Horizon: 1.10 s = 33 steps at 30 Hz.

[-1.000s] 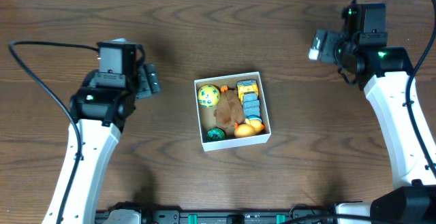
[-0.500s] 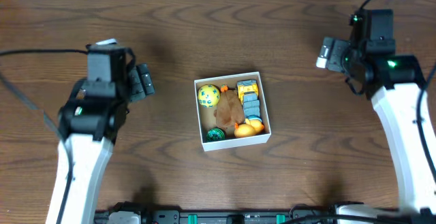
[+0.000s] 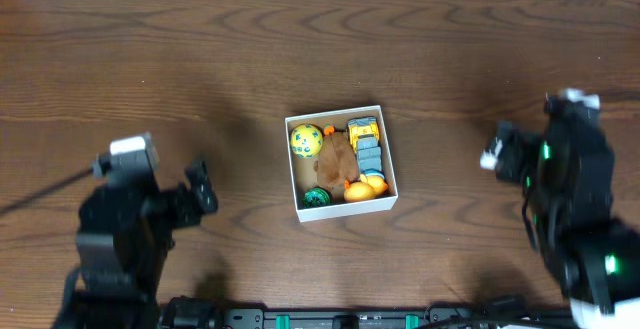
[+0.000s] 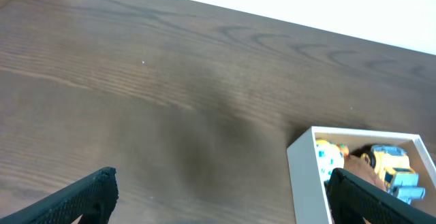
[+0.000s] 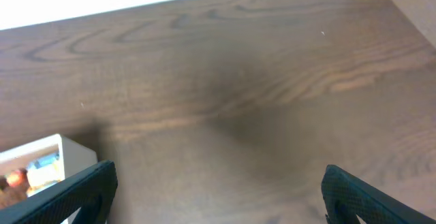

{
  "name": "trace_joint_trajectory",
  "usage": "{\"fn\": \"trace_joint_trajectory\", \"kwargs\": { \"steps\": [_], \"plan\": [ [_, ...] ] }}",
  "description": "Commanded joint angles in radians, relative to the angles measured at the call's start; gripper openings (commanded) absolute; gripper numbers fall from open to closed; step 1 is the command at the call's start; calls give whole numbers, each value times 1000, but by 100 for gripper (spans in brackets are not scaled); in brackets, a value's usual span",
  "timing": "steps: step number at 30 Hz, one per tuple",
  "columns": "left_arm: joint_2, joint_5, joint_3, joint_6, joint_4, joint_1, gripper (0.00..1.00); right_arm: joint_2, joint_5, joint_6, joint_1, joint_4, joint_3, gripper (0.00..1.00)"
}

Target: Pack container

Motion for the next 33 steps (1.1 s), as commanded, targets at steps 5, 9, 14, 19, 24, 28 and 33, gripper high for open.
{"fn": "trace_joint_trajectory", "kwargs": {
  "steps": [5, 9, 14, 19, 24, 28, 33],
  "plan": [
    [-222, 6, -81, -15, -64, 2, 98, -274, 28, 31, 27, -30, -212, 99],
    [-264, -92, -82, -62, -77, 2, 98, -343, 30, 51, 27, -41, -250, 99],
    [-263, -164, -90, -122, -81, 3, 98, -343, 30, 51, 26, -42, -251, 99],
    [-263, -204, -100, -156, -82, 2, 98, -343, 158, 98, 26, -3, -251, 99],
    [-263, -204, -100, -156, -81, 2, 98, -339, 50, -163, 26, 172, -251, 99],
    [-263, -204, -100, -156, -81, 2, 98, -311, -140, -320, 26, 293, -251, 99],
    [-263, -204, -100, -156, -81, 2, 98, -254, -272, -380, 26, 314, -251, 99]
  ]
}}
